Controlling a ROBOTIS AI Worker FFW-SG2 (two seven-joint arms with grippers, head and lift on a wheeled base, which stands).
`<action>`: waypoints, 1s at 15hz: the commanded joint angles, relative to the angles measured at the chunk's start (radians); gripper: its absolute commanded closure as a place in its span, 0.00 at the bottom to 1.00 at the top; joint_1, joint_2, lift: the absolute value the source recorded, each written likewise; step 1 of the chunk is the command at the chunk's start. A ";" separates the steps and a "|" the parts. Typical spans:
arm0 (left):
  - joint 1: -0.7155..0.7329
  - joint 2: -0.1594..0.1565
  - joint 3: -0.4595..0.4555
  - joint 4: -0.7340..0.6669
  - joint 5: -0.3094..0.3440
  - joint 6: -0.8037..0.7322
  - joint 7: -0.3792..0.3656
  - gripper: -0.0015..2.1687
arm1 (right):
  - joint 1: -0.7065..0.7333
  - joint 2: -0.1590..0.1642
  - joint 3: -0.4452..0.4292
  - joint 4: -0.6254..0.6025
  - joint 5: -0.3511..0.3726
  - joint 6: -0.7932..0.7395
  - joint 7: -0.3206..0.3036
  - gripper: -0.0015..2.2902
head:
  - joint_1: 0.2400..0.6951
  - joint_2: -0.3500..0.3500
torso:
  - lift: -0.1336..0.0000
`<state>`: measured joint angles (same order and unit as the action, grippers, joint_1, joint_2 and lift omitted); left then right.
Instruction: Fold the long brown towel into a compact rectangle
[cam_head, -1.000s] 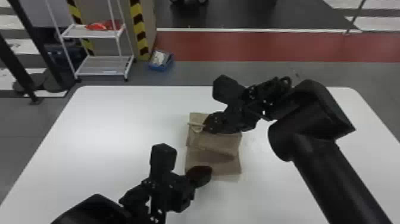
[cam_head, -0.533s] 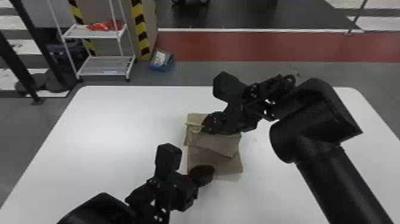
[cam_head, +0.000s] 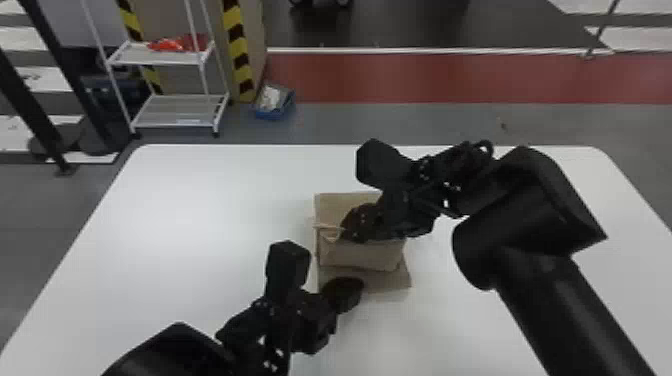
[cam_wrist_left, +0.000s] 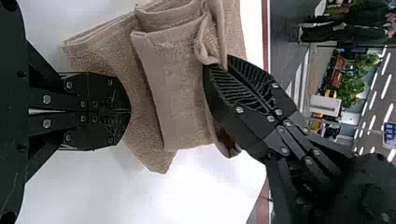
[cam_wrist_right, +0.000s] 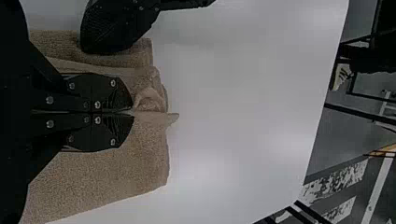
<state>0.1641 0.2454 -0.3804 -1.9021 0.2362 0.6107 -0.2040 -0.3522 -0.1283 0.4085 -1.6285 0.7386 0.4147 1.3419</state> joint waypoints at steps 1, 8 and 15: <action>0.000 0.000 0.000 0.003 0.000 -0.004 0.000 0.68 | -0.007 0.007 0.032 0.052 0.005 -0.010 -0.013 0.67 | 1.00 0.52 | 0.08; 0.006 0.005 0.005 0.002 0.000 -0.013 -0.002 0.68 | -0.007 0.030 0.061 0.105 0.013 -0.020 -0.069 0.55 | 1.00 0.56 | 0.08; 0.006 0.005 0.006 0.002 0.000 -0.013 -0.003 0.68 | 0.062 0.007 -0.077 -0.031 -0.048 -0.026 -0.087 0.08 | 1.00 0.53 | 0.08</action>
<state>0.1703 0.2505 -0.3737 -1.9016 0.2362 0.5976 -0.2065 -0.3025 -0.1122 0.3593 -1.6252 0.7179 0.3908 1.2478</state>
